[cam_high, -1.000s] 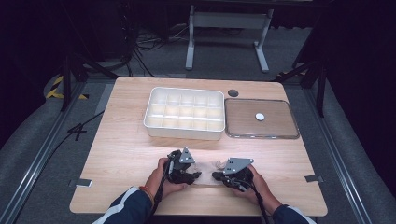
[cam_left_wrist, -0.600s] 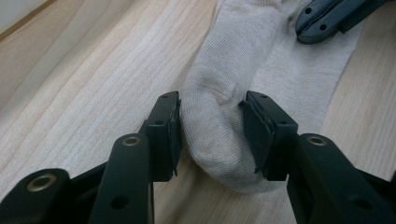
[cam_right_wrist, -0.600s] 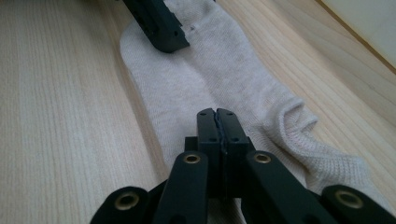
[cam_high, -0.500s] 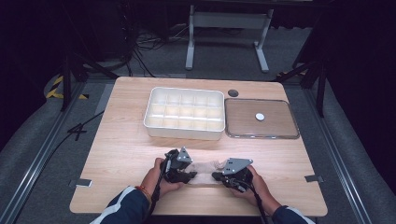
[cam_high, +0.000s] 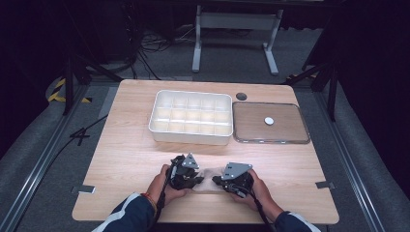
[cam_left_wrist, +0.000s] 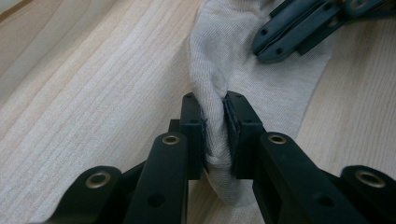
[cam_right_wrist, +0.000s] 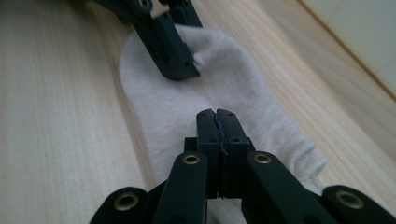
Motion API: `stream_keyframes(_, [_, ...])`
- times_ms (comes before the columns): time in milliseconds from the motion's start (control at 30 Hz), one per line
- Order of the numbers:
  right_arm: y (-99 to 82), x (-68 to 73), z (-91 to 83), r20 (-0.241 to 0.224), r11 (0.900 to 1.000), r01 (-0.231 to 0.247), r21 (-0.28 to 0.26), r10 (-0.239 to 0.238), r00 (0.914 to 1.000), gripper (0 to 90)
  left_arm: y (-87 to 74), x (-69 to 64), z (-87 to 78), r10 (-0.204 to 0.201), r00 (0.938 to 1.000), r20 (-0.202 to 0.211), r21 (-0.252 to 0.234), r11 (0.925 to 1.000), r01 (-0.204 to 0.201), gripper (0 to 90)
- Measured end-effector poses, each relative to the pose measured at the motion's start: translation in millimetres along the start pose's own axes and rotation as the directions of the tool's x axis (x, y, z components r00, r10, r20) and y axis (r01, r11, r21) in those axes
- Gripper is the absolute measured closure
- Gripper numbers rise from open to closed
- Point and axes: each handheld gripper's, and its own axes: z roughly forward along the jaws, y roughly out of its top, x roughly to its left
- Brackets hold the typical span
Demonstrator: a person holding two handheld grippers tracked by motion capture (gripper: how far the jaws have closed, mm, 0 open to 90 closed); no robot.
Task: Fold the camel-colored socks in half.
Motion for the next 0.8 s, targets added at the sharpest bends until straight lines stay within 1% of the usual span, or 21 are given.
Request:
stream_keyframes(33, [0.1,-0.8,0.0,-0.005,0.9999,-0.010,-0.001,0.010,0.9999,89.8,-0.1,0.0,-0.4,-0.010,1.0000,0.001,-0.004,0.9999,0.010,79.5])
stream_keyframes(133, [0.3,-1.2,1.1,-0.002,0.9996,-0.027,-0.001,0.027,0.9996,89.8,-0.5,0.4,-4.0,-0.010,0.9999,-0.006,-0.014,0.9999,0.009,79.5])
stream_keyframes(200, [2.0,-2.1,2.9,-0.004,0.9992,-0.040,0.001,0.040,0.9992,89.8,-0.4,-0.8,-9.0,-0.028,0.9996,0.004,-0.054,0.9981,0.028,79.6])
stream_keyframes(233, [2.9,-2.5,3.6,-0.006,0.9992,-0.040,0.003,0.040,0.9992,89.8,0.0,-1.3,-12.3,-0.037,0.9991,0.021,-0.083,0.9958,0.039,80.0])
stream_keyframes(267, [4.8,-2.8,5.2,-0.006,0.9991,-0.043,0.007,0.043,0.9991,89.8,0.5,-1.4,-14.3,-0.033,0.9993,0.019,-0.089,0.9954,0.035,80.4])
stream_keyframes(300, [6.1,-3.4,5.9,-0.010,0.9990,-0.044,0.012,0.044,0.9990,89.8,0.9,-2.6,-15.1,-0.037,0.9991,0.022,-0.105,0.9937,0.039,80.6])
stream_keyframes(367, [9.7,-4.2,7.7,-0.012,0.9983,-0.052,0.028,0.052,0.9986,89.8,2.3,-5.2,-14.6,-0.029,0.9993,0.022,-0.128,0.9913,0.032,80.8])
stream_keyframes(433, [11.0,-4.8,8.8,-0.010,0.9981,-0.052,0.031,0.053,0.9986,89.8,3.1,-5.3,-14.4,-0.023,0.9995,0.023,-0.131,0.9911,0.026,81.0])
stream_keyframes(500, [12.9,-5.9,9.7,-0.015,0.9977,-0.055,0.041,0.055,0.9984,89.9,4.6,-6.3,-14.3,-0.026,0.9992,0.030,-0.160,0.9866,0.030,81.0])
stream_keyframes(567, [13.7,-7.6,11.1,-0.023,0.9969,-0.068,0.039,0.069,0.9973,89.9,6.3,-6.3,-13.9,-0.010,0.9996,0.026,-0.177,0.9841,0.014,81.1])
stream_keyframes(600, [14.3,-8.4,12.0,-0.022,0.9970,-0.066,0.039,0.067,0.9975,89.9,7.0,-7.5,-13.3,-0.013,0.9995,0.029,-0.191,0.9813,0.018,81.1])
stream_keyframes(633, [15.2,-8.7,12.9,-0.026,0.9967,-0.071,0.038,0.072,0.9970,89.9,7.3,-8.4,-13.0,-0.014,0.9996,0.024,-0.197,0.9802,0.018,81.2])
stream_keyframes(667, [15.5,-9.4,13.6,-0.028,0.9970,-0.069,0.034,0.070,0.9971,89.8,8.2,-8.6,-12.8,0.002,0.9997,0.023,-0.203,0.9792,0.003,81.2])
stream_keyframes(733, [16.9,-11.0,15.6,-0.034,0.9968,-0.073,0.035,0.074,0.9967,89.6,9.6,-8.7,-11.2,0.000,0.9997,0.025,-0.209,0.9778,0.006,81.2])
stream_keyframes(800, [17.0,-11.6,16.5,-0.041,0.9972,-0.071,0.026,0.072,0.9966,88.2,10.2,-8.1,-10.4,0.002,0.9998,0.020,-0.205,0.9787,0.003,81.4])
